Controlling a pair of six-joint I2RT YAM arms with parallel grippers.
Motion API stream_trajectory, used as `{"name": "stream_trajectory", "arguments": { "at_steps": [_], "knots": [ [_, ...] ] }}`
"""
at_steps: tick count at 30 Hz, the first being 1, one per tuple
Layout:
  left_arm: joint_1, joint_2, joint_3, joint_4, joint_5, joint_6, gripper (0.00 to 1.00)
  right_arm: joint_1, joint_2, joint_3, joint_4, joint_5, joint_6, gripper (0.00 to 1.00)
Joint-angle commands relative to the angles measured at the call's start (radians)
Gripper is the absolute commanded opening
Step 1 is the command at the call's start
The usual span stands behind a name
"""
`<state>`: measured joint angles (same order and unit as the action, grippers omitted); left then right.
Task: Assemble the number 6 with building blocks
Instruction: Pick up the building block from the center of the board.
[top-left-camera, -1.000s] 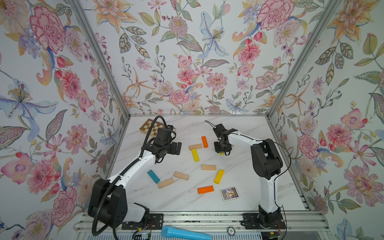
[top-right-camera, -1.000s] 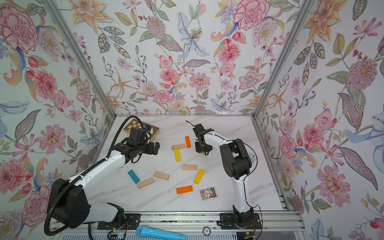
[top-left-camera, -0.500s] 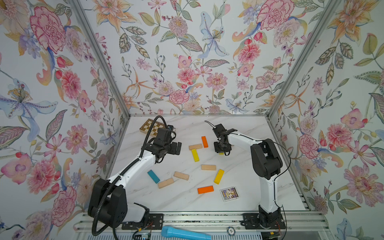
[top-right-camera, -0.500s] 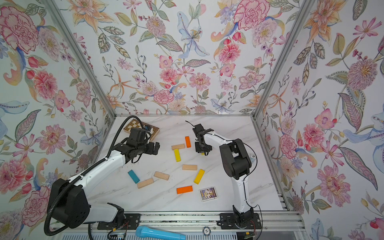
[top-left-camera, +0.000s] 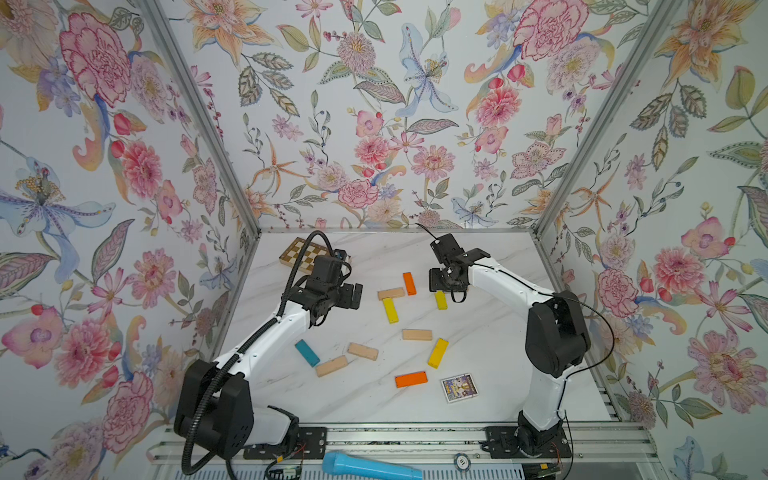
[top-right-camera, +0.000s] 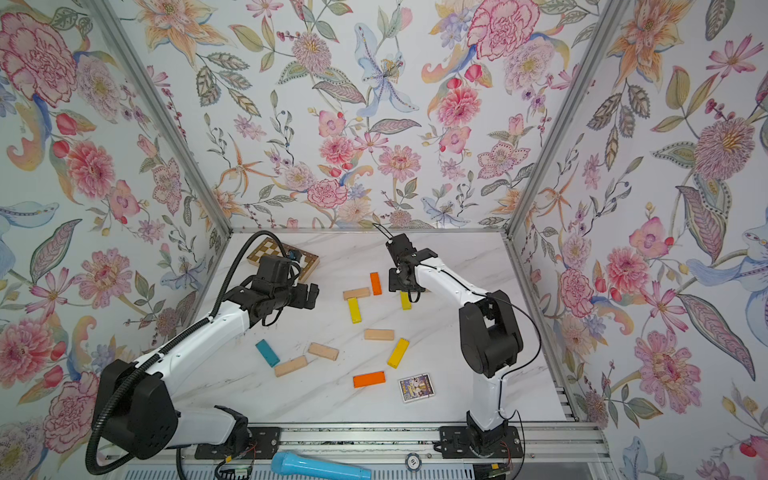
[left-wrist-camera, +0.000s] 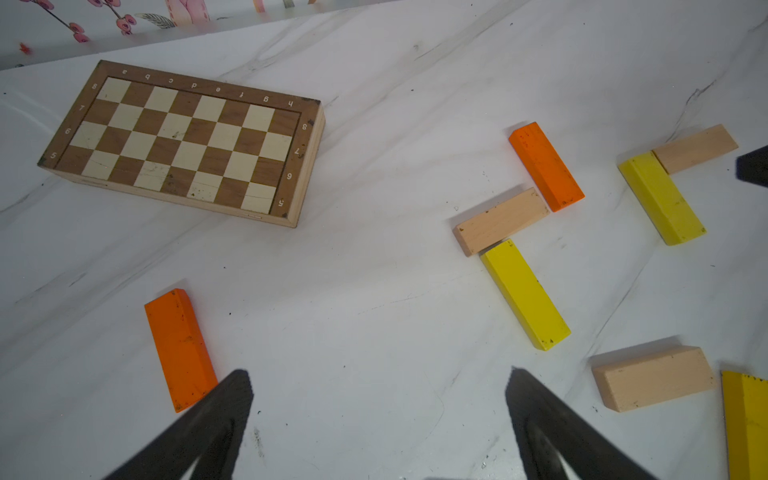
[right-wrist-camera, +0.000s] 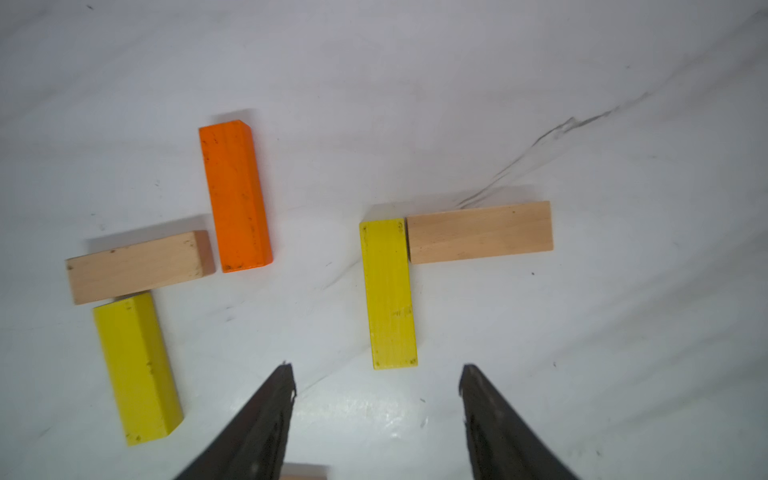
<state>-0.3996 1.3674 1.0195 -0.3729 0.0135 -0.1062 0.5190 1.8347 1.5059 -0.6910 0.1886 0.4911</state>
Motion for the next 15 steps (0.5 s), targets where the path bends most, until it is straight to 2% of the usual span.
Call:
{"name": "stream_trajectory", "arguments": {
  "at_steps": [1,7,11,15],
  "knots": [
    [-0.006,-0.04,0.0,-0.005,-0.038,-0.015,0.99,0.022,-0.119,-0.128,-0.05,0.051,0.236,0.65],
    [-0.007,-0.068,0.004,-0.014,-0.04,-0.024,0.99,0.205,-0.284,-0.35,-0.039,0.049,0.474,0.65],
    [-0.007,-0.074,0.004,-0.01,-0.023,-0.029,0.99,0.31,-0.307,-0.435,-0.027,0.039,0.551,0.64],
    [-0.006,-0.078,0.001,-0.005,-0.005,-0.035,0.99,0.368,-0.275,-0.486,-0.007,0.023,0.581,0.63]
  ]
}}
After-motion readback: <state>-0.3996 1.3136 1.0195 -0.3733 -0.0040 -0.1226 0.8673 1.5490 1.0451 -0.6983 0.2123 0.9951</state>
